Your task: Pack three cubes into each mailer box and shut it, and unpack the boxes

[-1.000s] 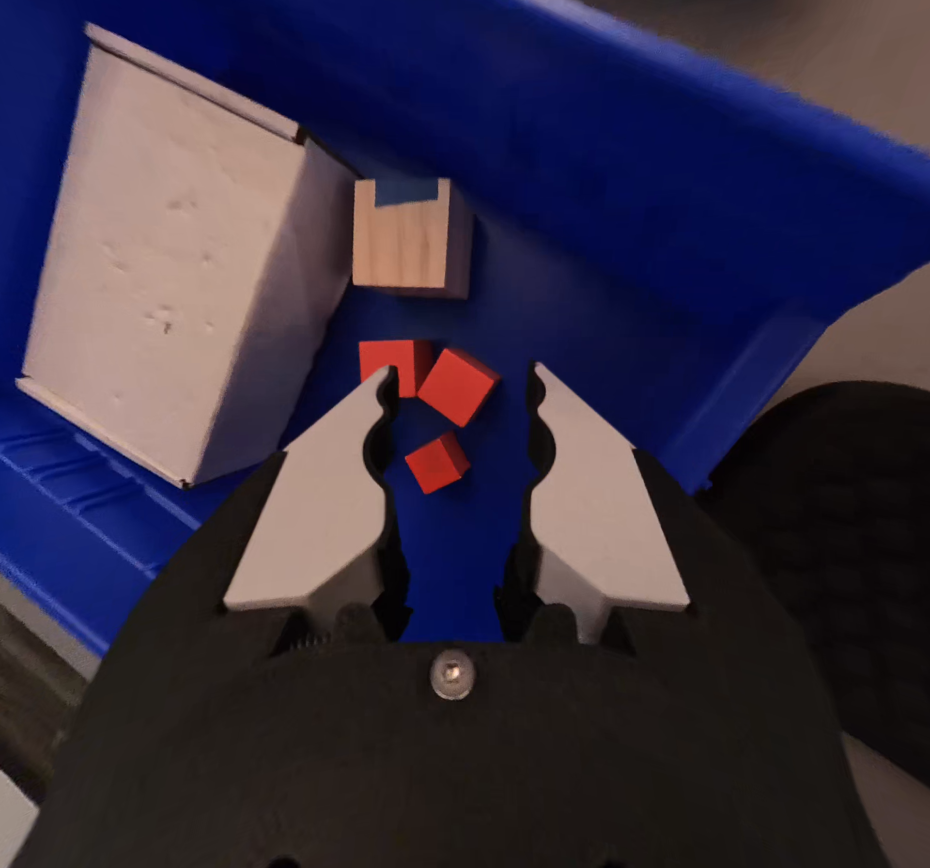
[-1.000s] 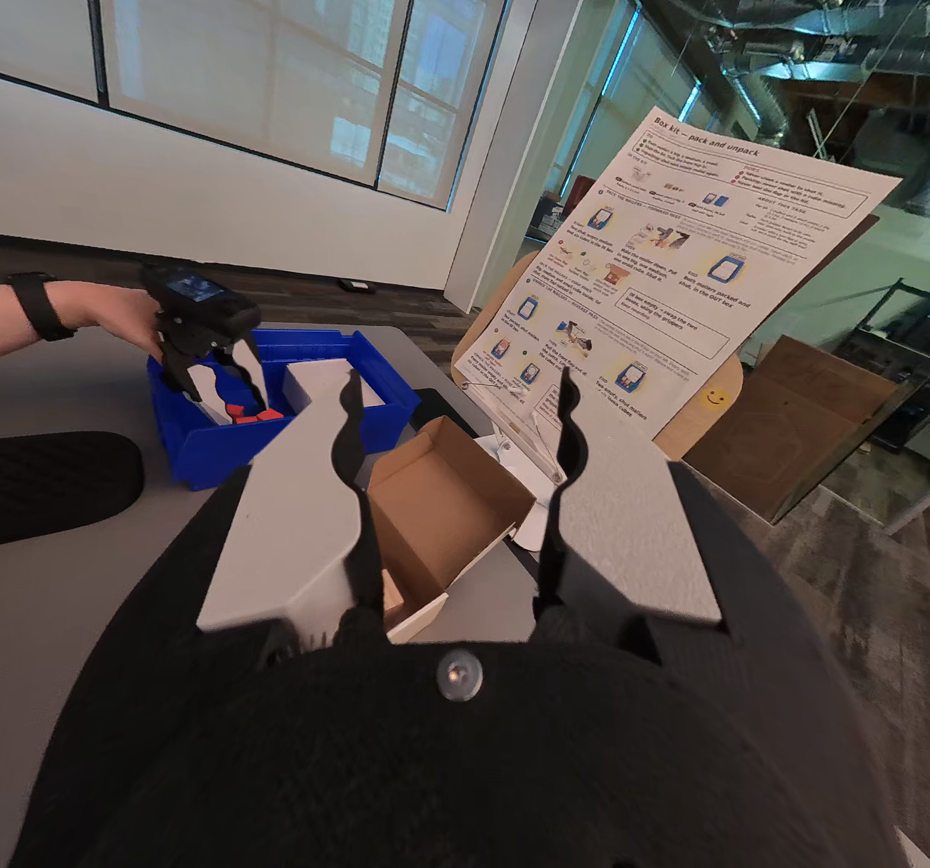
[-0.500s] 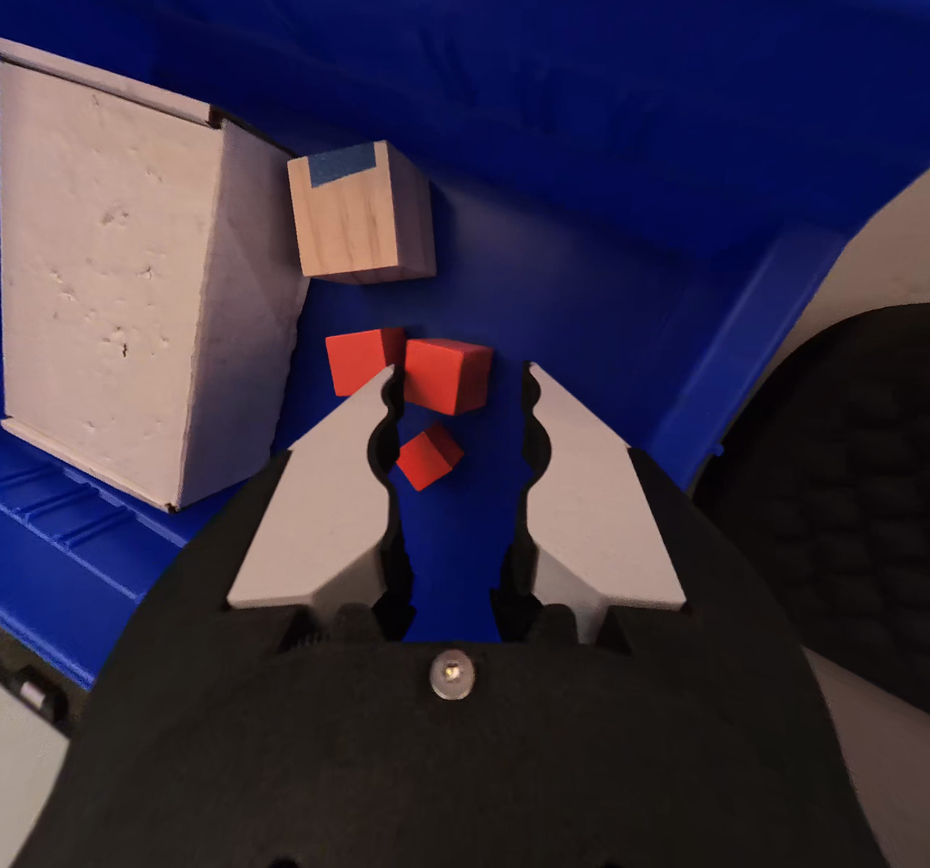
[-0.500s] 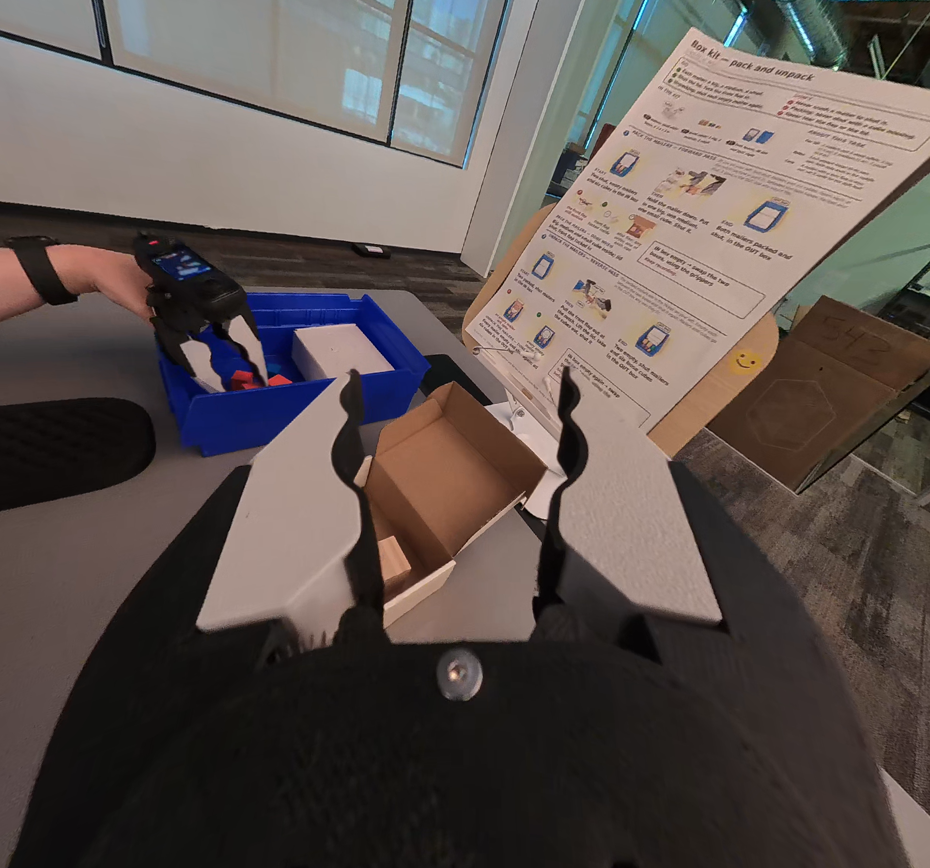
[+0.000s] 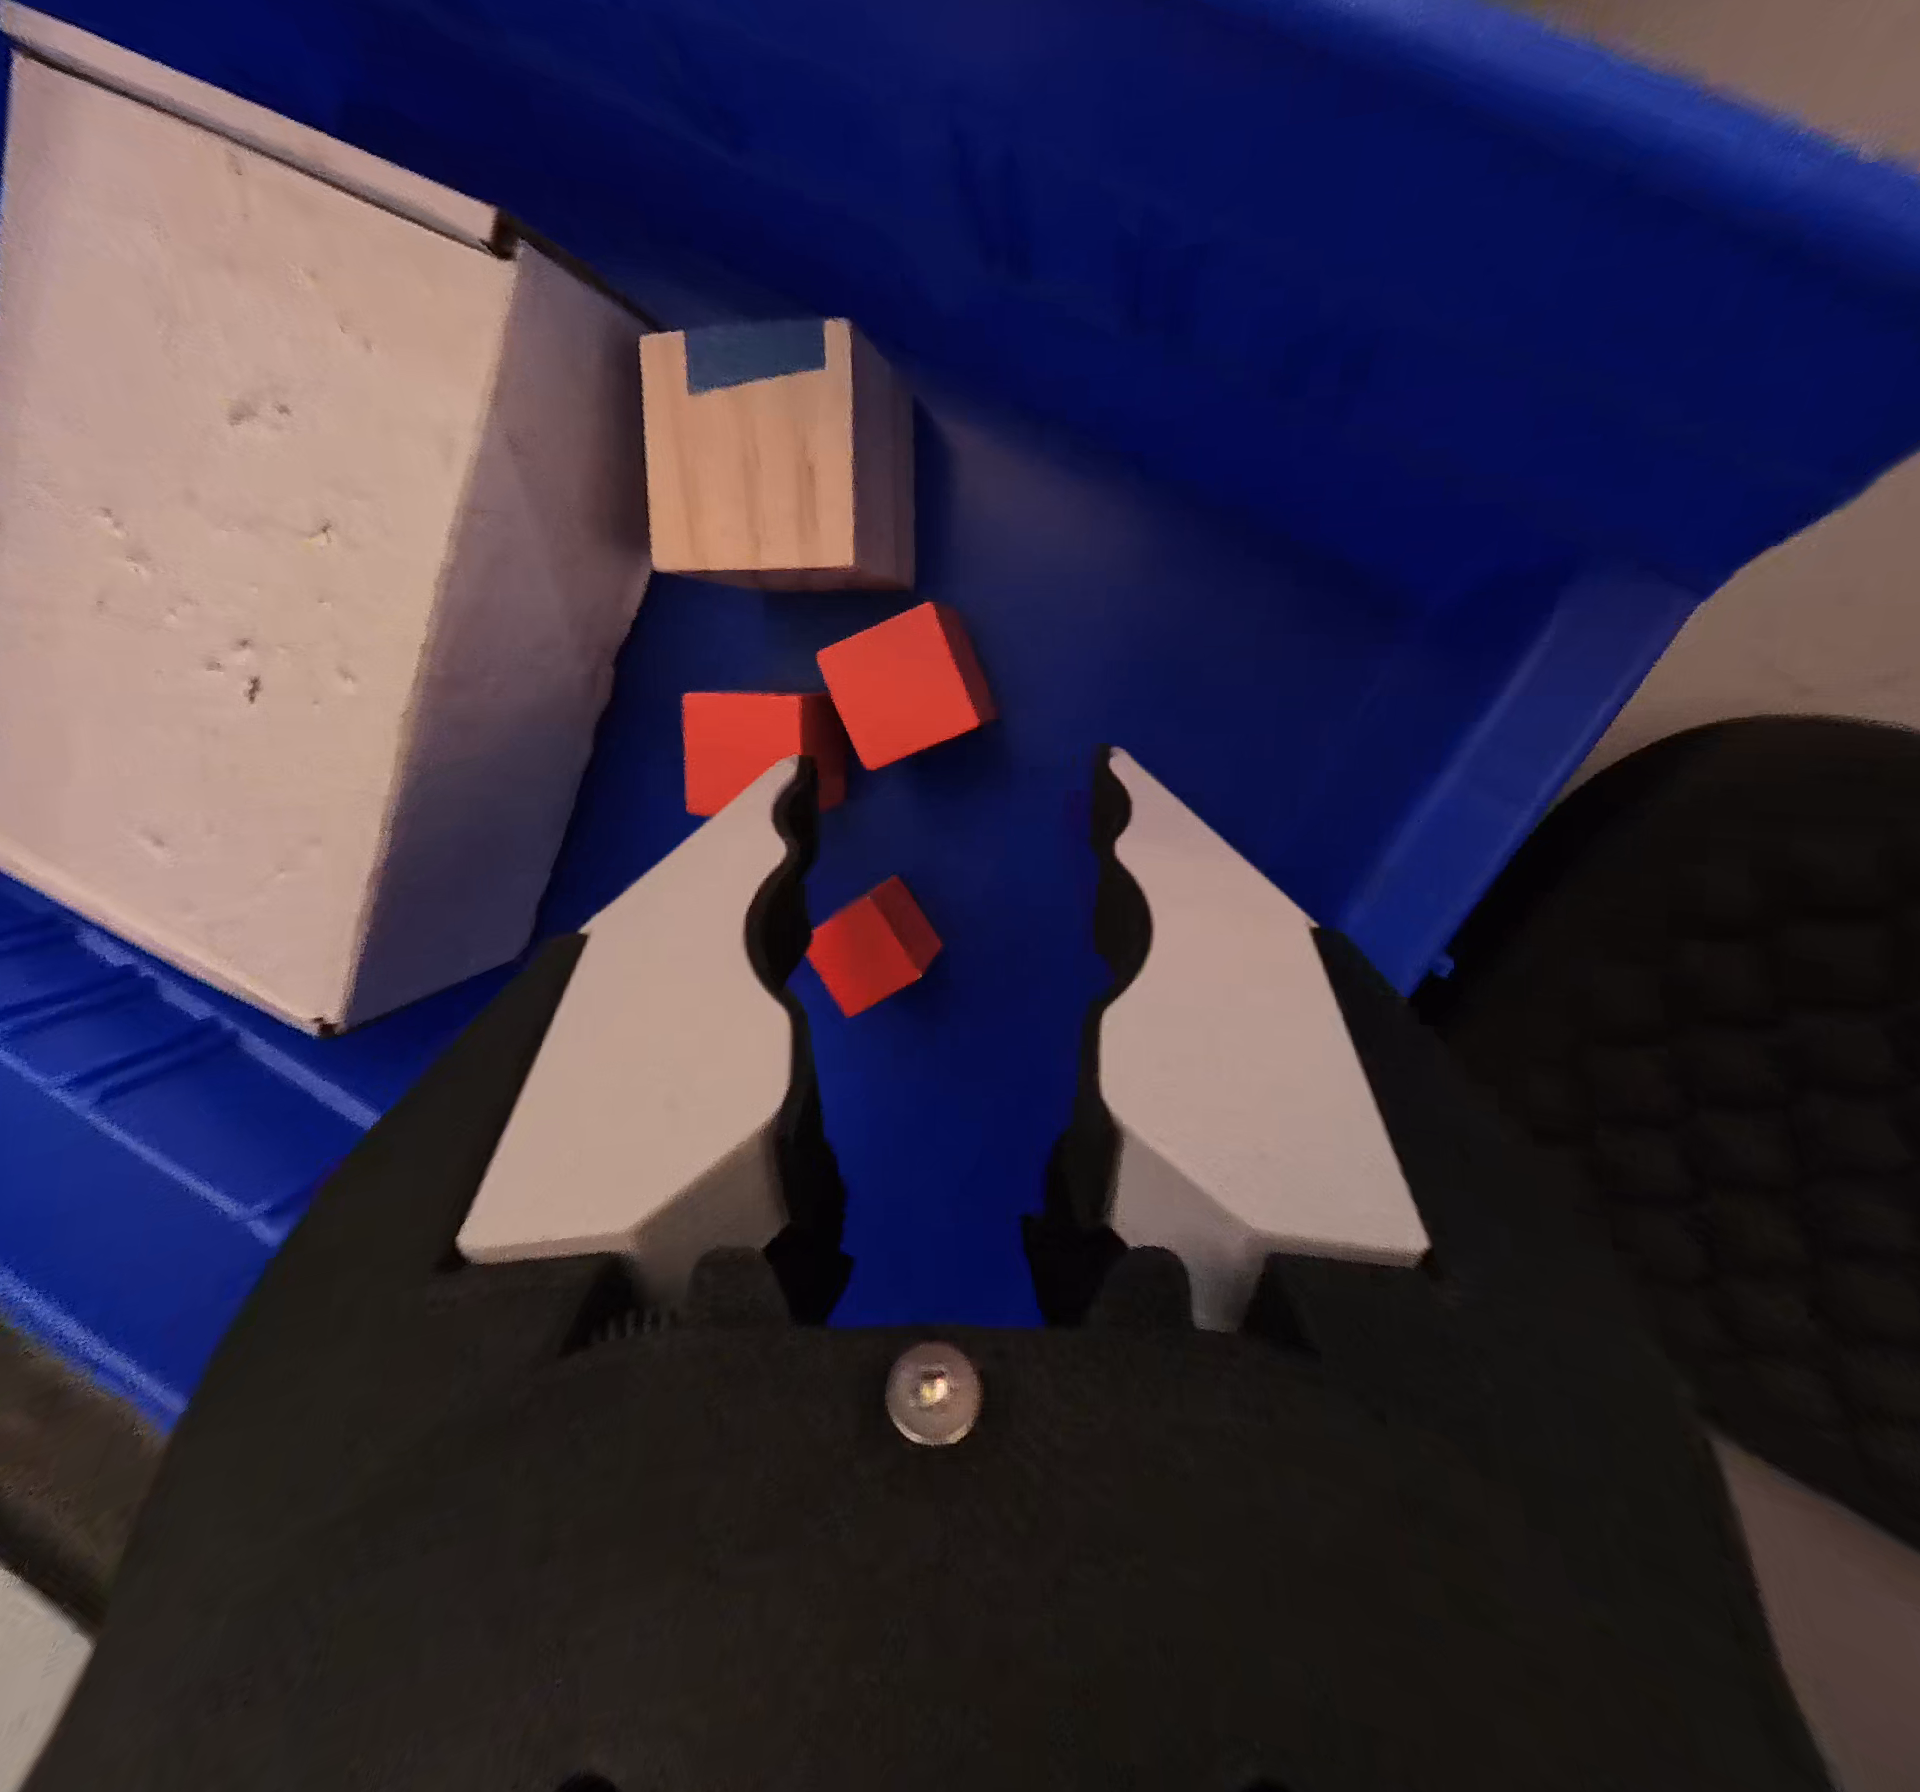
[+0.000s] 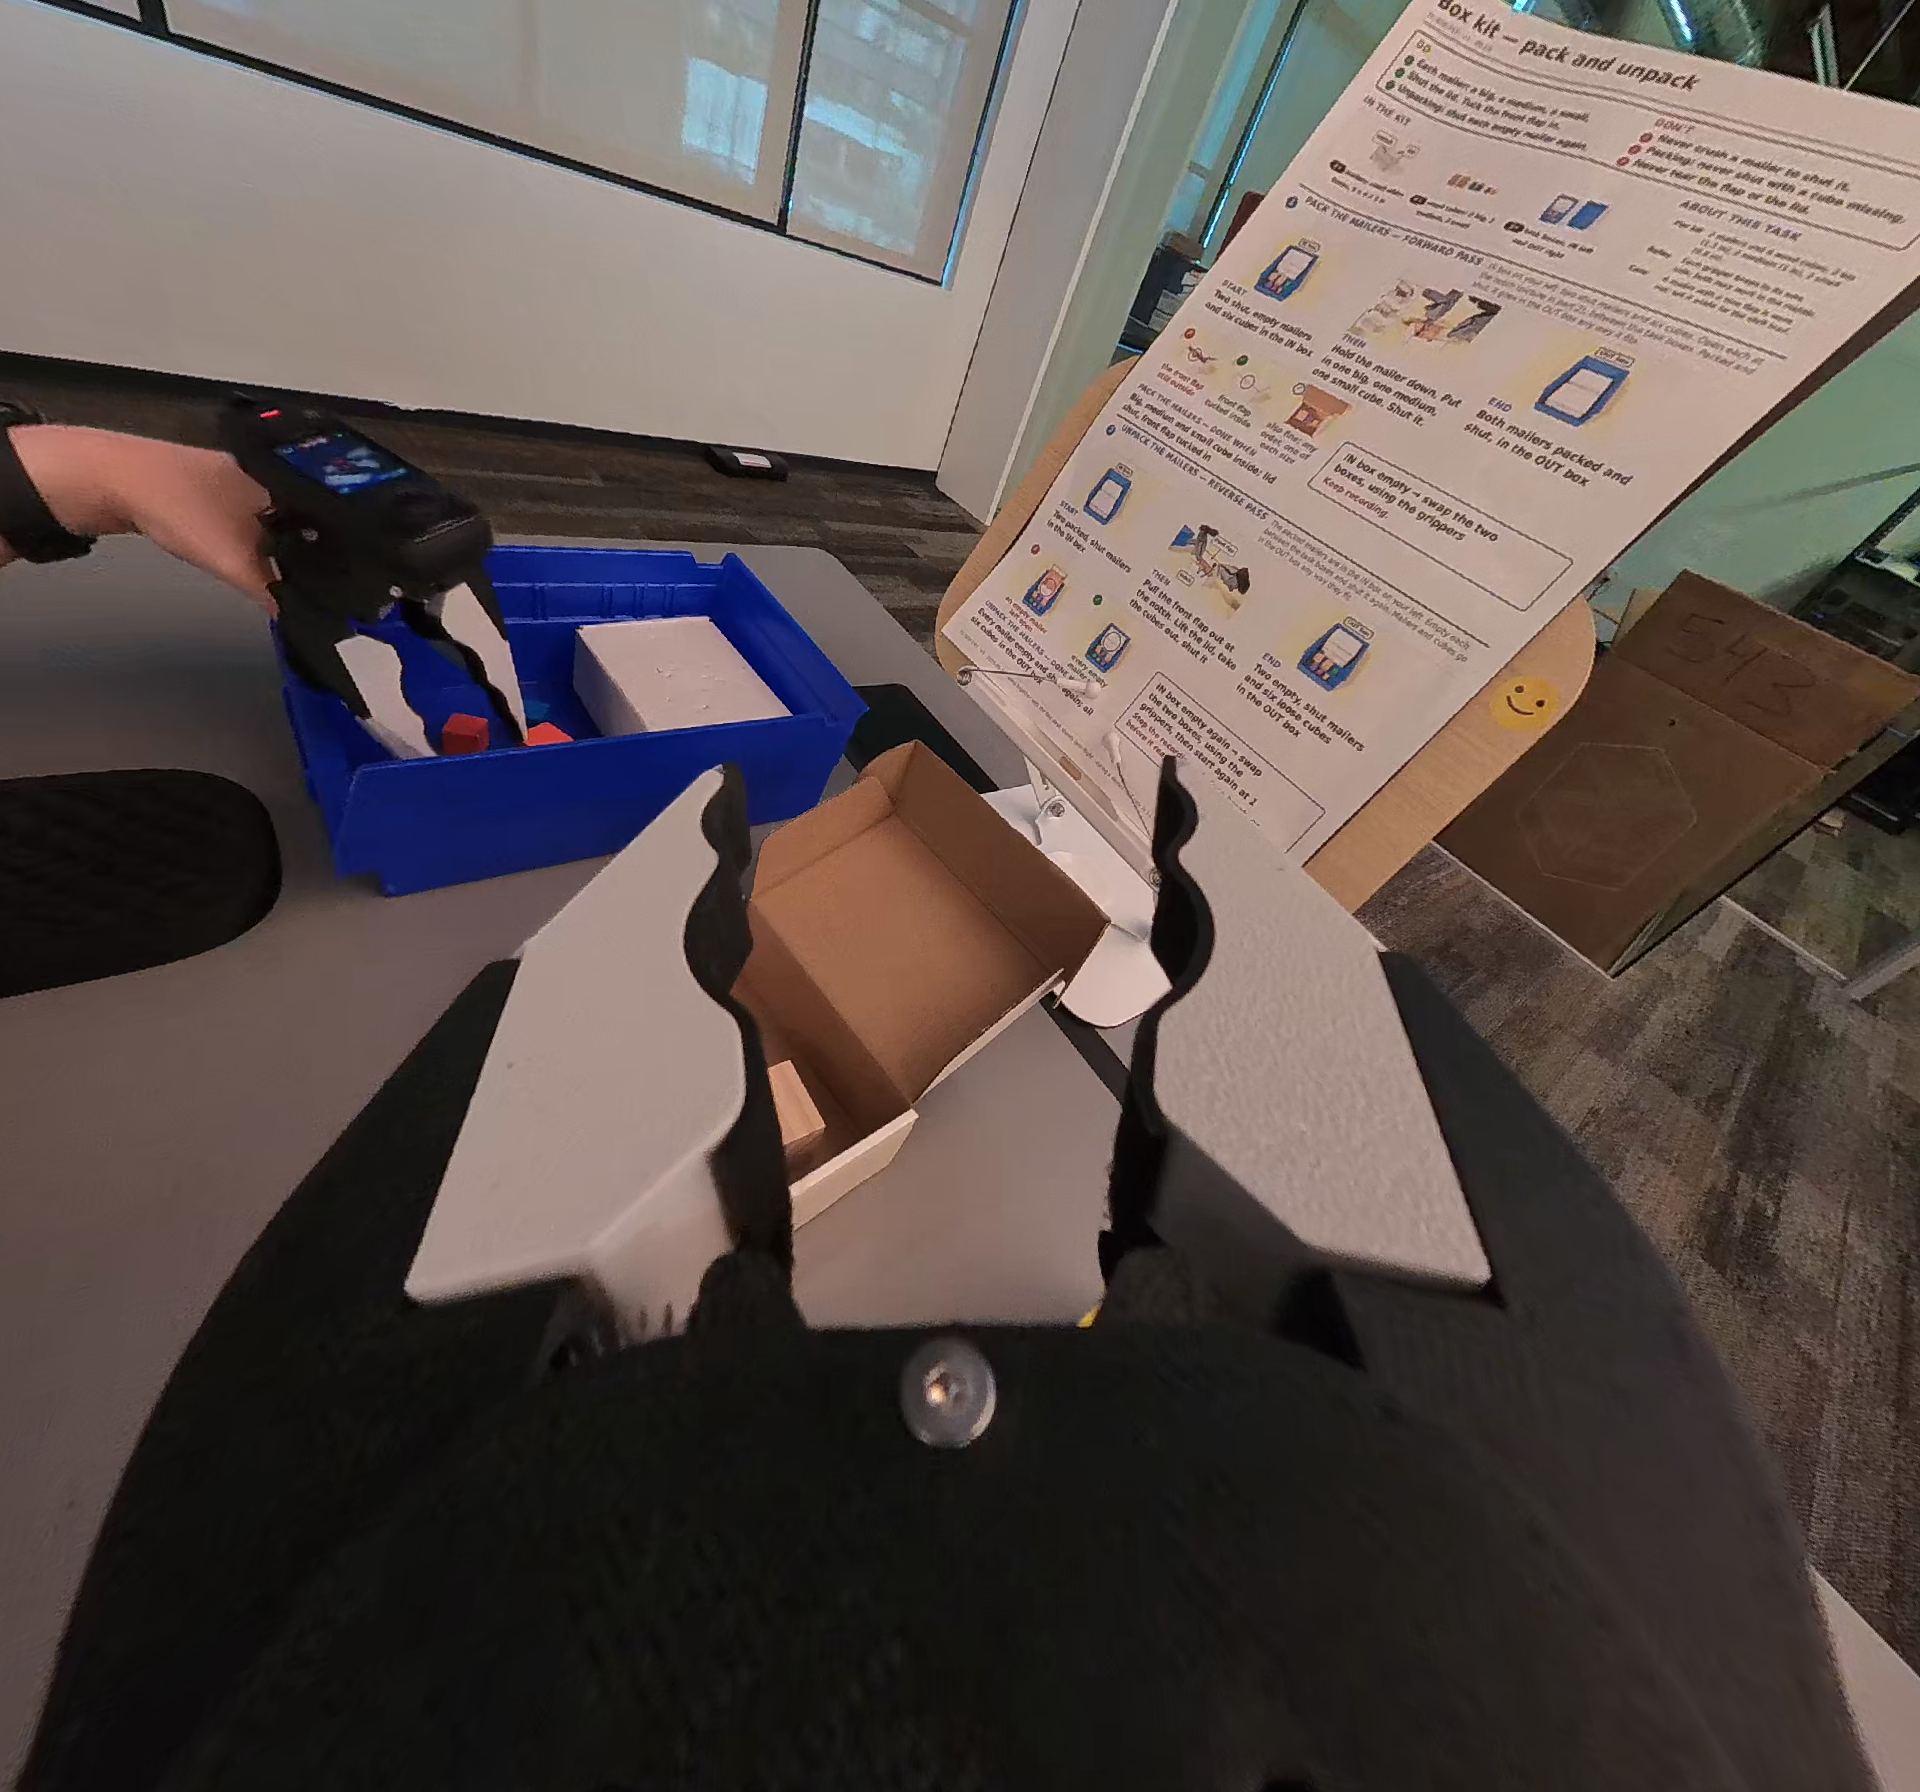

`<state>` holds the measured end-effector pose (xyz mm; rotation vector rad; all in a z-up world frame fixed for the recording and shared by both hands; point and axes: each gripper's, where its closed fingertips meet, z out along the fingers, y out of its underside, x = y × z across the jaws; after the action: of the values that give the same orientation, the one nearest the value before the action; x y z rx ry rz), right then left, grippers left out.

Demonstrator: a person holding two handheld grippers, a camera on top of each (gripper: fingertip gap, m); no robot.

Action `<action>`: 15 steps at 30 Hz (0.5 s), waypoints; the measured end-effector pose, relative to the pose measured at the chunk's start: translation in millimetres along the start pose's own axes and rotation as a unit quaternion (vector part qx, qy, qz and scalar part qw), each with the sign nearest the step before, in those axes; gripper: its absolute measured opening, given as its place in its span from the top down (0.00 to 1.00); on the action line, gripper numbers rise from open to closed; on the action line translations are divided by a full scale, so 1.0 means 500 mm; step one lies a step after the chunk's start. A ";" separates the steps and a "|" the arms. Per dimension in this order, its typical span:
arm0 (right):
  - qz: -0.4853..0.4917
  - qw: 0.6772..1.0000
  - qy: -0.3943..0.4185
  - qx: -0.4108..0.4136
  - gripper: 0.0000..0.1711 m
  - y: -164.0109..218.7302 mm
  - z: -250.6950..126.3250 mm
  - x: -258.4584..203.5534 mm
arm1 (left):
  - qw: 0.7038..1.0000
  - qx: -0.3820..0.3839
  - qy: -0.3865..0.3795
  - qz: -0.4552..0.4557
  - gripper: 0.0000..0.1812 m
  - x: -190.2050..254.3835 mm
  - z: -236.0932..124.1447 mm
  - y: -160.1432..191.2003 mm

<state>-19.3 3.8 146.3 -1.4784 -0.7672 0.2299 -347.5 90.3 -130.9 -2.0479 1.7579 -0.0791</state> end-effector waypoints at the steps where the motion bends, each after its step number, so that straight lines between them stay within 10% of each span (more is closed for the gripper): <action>1: -0.002 1.000 0.001 0.000 0.55 0.000 -0.001 0.000 | 1.000 -0.004 0.004 -0.014 0.72 0.002 0.004 -0.002; 15: -0.002 1.000 0.006 -0.005 0.55 0.004 -0.007 0.007 | 0.997 -0.033 -0.044 -0.048 0.82 -0.024 0.043 -0.008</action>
<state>-13.9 3.6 145.9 -1.4869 -0.7625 0.2128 -338.9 108.1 -145.9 -2.1497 1.6293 0.0405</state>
